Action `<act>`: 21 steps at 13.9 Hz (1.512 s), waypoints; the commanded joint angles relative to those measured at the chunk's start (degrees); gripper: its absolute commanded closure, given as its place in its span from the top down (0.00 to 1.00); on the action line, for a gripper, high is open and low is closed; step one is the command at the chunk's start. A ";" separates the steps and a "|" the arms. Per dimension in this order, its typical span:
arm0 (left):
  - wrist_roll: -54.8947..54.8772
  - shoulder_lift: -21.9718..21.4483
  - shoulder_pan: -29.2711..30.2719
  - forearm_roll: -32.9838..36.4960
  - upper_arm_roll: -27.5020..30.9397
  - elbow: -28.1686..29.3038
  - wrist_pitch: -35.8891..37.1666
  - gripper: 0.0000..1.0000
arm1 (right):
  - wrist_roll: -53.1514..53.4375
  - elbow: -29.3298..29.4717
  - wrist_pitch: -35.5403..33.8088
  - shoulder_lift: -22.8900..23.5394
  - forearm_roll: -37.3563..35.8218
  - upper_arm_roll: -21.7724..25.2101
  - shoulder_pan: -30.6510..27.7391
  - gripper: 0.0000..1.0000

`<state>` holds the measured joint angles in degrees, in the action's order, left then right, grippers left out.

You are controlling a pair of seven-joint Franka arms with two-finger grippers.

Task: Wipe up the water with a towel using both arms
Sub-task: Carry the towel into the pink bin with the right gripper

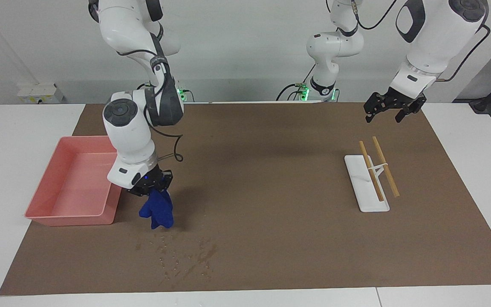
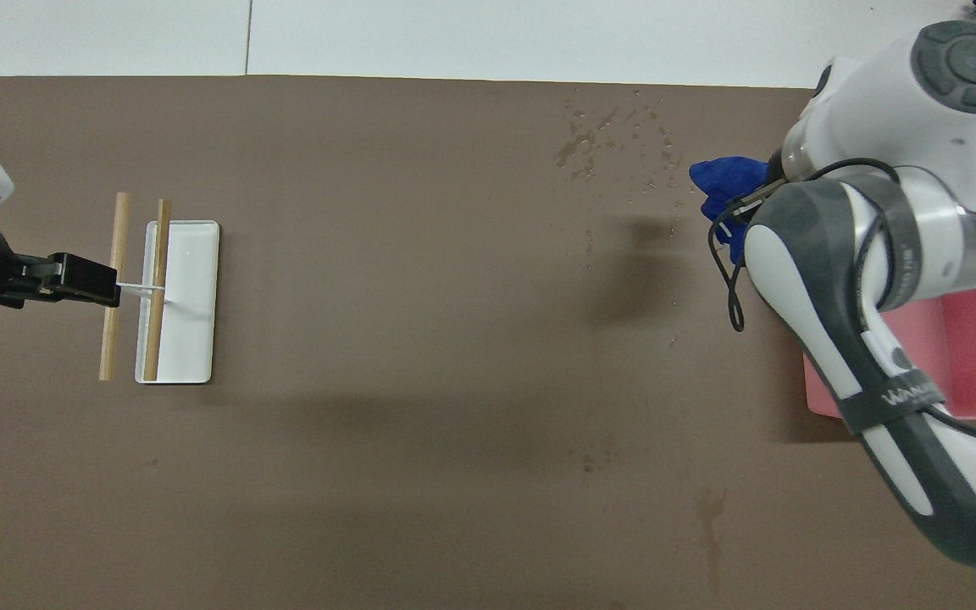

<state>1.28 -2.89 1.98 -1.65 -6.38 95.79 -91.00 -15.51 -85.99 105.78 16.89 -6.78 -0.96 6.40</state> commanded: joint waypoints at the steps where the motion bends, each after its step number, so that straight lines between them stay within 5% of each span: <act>1: -0.58 1.47 1.10 0.59 -0.91 -6.12 6.87 1.00 | -10.46 0.04 -3.21 -5.54 -4.28 -0.27 -4.71 0.00; 4: -0.58 0.96 1.10 0.42 -1.53 -5.88 8.21 1.00 | -22.51 -2.94 1.33 -6.16 -3.94 -0.36 -13.50 0.00; 9: 0.04 -0.01 0.83 0.42 -1.44 -3.50 7.51 1.00 | -22.55 -18.30 13.81 -8.28 -3.50 -0.36 -17.82 0.00; 10: 0.04 -0.01 1.01 0.42 -1.44 -3.50 7.42 1.00 | -20.11 -20.51 14.88 -8.45 -3.50 -0.36 -17.74 0.15; 12: 0.04 -0.01 1.01 0.42 -1.35 -3.50 7.51 1.00 | -19.11 -20.80 13.75 -8.98 -3.50 -0.53 -17.82 1.00; 16: 0.04 -0.01 0.92 0.42 -1.44 -3.50 7.42 1.00 | -20.00 -17.73 5.16 -12.22 3.26 -0.97 -17.30 1.00; 21: 0.04 -0.01 0.92 0.42 -1.35 -3.50 7.51 1.00 | -8.07 -7.72 -8.29 -15.74 3.88 -9.12 -15.01 1.00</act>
<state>1.27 -2.45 2.54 -1.65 -7.52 91.91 -84.29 -28.68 -97.32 101.86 1.58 -3.70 -6.73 -8.63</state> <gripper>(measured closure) 0.000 0.000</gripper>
